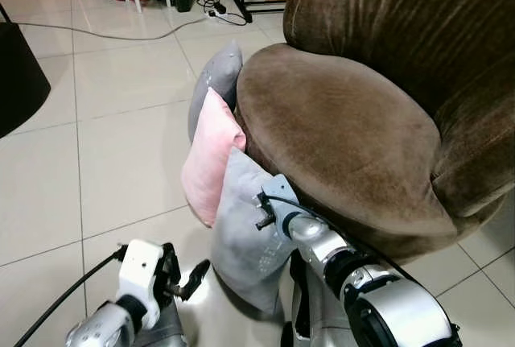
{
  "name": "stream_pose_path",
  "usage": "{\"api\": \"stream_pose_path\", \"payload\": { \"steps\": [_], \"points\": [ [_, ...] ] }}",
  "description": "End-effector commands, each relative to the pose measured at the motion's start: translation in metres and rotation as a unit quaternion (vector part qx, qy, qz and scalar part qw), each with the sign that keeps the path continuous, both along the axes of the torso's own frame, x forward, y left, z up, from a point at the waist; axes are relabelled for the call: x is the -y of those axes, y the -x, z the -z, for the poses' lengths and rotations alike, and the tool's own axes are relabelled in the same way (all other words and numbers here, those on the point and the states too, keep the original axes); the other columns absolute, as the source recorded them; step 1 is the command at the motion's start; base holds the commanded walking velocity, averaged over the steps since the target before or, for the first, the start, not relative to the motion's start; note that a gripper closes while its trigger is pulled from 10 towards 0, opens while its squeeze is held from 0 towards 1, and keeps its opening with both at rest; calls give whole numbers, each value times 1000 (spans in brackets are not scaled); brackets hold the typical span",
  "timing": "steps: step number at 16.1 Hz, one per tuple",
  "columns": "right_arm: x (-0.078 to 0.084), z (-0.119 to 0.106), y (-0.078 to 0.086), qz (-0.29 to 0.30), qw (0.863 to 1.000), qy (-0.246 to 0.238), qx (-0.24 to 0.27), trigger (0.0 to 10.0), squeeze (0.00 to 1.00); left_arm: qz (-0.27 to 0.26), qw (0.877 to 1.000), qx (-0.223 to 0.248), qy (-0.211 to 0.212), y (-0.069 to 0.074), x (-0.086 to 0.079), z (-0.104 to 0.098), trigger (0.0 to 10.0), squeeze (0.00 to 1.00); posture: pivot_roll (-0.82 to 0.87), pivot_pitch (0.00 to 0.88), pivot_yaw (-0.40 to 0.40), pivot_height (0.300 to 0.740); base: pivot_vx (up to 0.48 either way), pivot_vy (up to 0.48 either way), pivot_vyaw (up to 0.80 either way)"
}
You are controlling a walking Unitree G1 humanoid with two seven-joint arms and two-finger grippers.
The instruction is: Move the pillow to the sofa from floor
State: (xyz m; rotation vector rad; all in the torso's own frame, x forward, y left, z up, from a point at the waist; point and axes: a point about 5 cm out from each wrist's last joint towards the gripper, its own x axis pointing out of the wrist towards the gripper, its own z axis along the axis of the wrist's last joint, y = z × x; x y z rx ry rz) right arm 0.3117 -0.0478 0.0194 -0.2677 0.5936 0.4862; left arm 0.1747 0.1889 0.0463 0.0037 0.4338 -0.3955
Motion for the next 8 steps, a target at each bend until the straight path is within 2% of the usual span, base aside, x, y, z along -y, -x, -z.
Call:
{"api": "stream_pose_path", "payload": {
  "steps": [1,3,4,7,8],
  "points": [
    [1,-13,-11,-6,999,-28,17,0,0,-14,999,20,-22,-5,-5,-2,10000,0,29,0,-89,480,0,0,0],
    [7,-23,-18,-8,994,-106,10,0,0,-41,997,46,-50,-13,-13,-10,10000,0,23,0,-88,480,0,0,0],
    [18,-34,-25,-6,987,-157,25,0,0,-54,995,62,-56,-16,-16,-16,10000,0,23,0,-85,480,0,0,0],
    [54,-75,-41,12,960,-266,85,0,0,-78,987,125,-65,-31,-20,-44,10000,0,18,0,-67,480,0,0,0],
    [76,-103,-41,21,946,-295,136,0,0,-81,983,149,-70,-39,-20,-56,10000,0,-5,0,-50,480,0,0,0]
  ]
}}
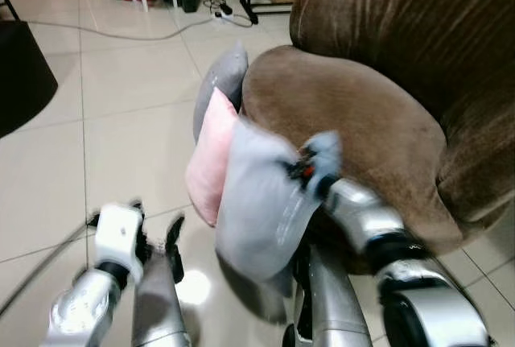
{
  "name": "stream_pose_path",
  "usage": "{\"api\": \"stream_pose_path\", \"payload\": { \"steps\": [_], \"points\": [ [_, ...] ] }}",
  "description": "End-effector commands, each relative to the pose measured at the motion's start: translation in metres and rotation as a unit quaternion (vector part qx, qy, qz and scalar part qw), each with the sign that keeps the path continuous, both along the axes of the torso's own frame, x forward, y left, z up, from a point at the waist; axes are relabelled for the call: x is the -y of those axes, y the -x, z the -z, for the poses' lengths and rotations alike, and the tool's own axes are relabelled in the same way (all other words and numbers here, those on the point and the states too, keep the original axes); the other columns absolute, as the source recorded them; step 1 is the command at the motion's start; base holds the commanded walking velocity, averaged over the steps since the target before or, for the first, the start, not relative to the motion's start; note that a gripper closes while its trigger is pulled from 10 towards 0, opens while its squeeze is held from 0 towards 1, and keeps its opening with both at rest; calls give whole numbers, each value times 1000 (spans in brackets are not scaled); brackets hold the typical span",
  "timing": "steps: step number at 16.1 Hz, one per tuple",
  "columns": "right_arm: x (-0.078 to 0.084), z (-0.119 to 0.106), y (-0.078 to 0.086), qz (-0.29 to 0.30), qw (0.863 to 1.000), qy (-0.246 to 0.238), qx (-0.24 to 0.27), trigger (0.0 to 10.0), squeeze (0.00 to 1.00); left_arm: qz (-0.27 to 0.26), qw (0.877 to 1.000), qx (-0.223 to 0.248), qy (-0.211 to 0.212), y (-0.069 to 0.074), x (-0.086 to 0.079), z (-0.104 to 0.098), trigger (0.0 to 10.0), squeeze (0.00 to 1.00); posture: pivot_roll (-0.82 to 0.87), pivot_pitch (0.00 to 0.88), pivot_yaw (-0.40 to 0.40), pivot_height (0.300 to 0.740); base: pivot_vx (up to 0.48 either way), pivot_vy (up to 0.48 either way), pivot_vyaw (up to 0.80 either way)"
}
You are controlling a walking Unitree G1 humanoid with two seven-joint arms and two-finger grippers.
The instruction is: Move the pillow to the sofa from floor
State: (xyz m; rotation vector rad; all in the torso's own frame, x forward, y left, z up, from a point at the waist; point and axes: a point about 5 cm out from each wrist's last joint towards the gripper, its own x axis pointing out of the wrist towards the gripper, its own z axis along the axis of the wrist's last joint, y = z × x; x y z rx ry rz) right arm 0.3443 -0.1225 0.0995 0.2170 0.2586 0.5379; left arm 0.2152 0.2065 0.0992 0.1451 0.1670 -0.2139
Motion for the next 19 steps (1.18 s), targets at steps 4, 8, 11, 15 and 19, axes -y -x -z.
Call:
{"api": "stream_pose_path", "payload": {
  "steps": [4,8,11,15,19],
  "points": [
    [80,-145,-1,99,965,-70,235,0,0,-22,996,88,-7,-35,1,-43,10000,0,-66,0,5,480,0,0,0],
    [114,-232,9,168,919,-59,351,0,0,-3,990,139,-6,-59,15,-74,10000,0,-91,0,26,480,0,0,0],
    [82,-201,0,140,941,95,293,5137,0,-11,989,150,-4,-61,15,-82,10000,0,-90,0,18,480,0,0,0],
    [33,-138,-11,147,964,103,197,10000,0,-25,990,138,-15,-58,18,-76,10000,0,-62,0,-8,480,0,0,0],
    [7,-118,-8,150,965,122,180,10000,0,-72,989,128,-31,-55,13,-68,10000,0,-58,0,-15,515,0,0,0]
  ]
}}
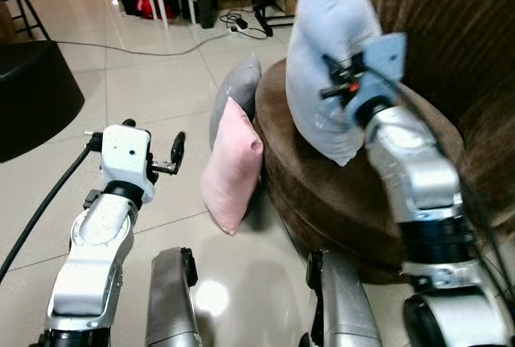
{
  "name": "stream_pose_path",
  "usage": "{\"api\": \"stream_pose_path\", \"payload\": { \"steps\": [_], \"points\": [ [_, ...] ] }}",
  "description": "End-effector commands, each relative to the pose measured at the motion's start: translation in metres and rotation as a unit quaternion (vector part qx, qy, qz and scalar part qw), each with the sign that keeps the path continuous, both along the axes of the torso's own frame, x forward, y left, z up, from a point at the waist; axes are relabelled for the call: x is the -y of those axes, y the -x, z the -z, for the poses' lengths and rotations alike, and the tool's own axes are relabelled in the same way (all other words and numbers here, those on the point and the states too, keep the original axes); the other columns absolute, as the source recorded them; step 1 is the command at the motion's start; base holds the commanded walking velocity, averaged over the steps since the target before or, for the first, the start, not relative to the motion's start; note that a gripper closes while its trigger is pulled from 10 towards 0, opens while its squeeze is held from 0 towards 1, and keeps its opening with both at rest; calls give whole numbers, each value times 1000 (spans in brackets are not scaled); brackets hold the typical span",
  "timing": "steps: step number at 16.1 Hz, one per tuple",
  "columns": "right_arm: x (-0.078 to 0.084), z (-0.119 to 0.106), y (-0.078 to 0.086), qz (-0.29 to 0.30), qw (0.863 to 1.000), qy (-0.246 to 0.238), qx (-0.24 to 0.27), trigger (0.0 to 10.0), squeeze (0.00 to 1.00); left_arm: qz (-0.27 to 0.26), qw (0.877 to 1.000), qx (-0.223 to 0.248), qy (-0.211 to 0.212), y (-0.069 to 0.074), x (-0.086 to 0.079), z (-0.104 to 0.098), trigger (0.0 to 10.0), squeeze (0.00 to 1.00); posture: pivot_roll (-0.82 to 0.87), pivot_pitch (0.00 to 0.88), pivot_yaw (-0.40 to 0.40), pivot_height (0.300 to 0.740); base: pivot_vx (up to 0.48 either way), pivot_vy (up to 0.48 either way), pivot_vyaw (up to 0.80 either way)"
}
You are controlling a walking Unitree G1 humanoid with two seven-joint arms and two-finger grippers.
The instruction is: Move the pillow to the sofa from floor
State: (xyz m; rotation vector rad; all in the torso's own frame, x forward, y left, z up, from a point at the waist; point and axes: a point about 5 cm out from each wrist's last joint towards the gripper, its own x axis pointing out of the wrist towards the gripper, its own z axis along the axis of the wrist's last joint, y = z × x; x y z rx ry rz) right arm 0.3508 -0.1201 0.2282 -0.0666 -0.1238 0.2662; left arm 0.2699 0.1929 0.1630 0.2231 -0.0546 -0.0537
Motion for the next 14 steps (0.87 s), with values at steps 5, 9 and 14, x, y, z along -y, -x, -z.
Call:
{"api": "stream_pose_path", "payload": {
  "steps": [5,9,14],
  "points": [
    [5,14,2,41,998,-23,-29,10000,0,-28,999,12,-21,3,-2,-3,10000,0,-58,0,-38,570,0,0,0],
    [6,34,16,52,996,-57,-51,10000,0,-27,999,13,-26,4,1,3,10000,0,-74,0,-25,610,0,0,0],
    [6,44,25,42,995,-68,-61,10000,0,-39,999,14,-23,4,4,4,10000,0,-38,0,-40,660,0,0,0]
  ]
}}
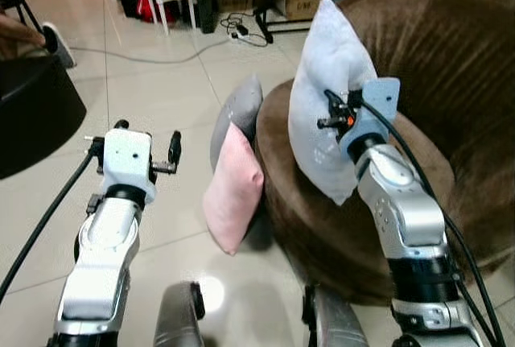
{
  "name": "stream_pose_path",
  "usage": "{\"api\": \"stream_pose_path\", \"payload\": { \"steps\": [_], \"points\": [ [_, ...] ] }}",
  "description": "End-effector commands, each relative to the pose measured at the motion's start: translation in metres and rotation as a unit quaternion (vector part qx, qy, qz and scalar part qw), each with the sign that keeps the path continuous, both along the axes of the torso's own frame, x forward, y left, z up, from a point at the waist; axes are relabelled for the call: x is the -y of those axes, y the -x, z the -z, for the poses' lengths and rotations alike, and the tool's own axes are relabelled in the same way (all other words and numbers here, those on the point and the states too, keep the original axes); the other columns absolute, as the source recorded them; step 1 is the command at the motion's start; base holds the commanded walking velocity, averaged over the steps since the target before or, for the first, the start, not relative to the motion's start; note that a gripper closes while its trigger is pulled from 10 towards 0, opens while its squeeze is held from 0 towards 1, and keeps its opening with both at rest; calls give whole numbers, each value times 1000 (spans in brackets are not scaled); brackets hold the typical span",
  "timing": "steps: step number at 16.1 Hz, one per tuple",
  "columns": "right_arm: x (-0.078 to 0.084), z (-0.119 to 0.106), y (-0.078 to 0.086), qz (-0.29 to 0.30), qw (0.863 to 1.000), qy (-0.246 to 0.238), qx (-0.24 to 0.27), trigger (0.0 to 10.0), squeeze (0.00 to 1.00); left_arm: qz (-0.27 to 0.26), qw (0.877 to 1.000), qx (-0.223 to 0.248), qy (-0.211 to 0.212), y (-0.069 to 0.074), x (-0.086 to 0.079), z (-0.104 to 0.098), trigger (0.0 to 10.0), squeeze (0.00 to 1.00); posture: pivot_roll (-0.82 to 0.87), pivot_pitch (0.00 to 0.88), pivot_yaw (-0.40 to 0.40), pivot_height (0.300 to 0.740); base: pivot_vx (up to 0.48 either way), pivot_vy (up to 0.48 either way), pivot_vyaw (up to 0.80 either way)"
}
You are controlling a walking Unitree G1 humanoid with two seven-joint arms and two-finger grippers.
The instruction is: Move the pillow to the sofa from floor
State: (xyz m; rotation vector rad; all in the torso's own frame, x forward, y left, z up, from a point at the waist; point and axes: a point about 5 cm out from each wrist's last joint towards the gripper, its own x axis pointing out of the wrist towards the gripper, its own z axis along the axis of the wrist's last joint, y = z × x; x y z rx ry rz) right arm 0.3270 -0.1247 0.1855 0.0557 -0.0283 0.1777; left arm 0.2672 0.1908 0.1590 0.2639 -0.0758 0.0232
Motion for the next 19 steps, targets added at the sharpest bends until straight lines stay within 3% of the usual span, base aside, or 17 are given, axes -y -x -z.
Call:
{"api": "stream_pose_path", "payload": {
  "steps": [1,8,19],
  "points": [
    [0,3,3,-3,1000,-11,-8,10000,0,-5,1000,-5,-3,3,1,2,10000,0,-42,0,-40,675,0,0,0],
    [4,8,10,11,1000,-10,-18,10000,0,-6,1000,-10,6,1,7,8,10000,0,-73,0,-34,740,0,0,0],
    [-1,11,19,2,999,-32,-22,10000,0,17,1000,-2,-9,0,7,1,10000,0,-79,0,6,740,0,0,0]
  ]
}}
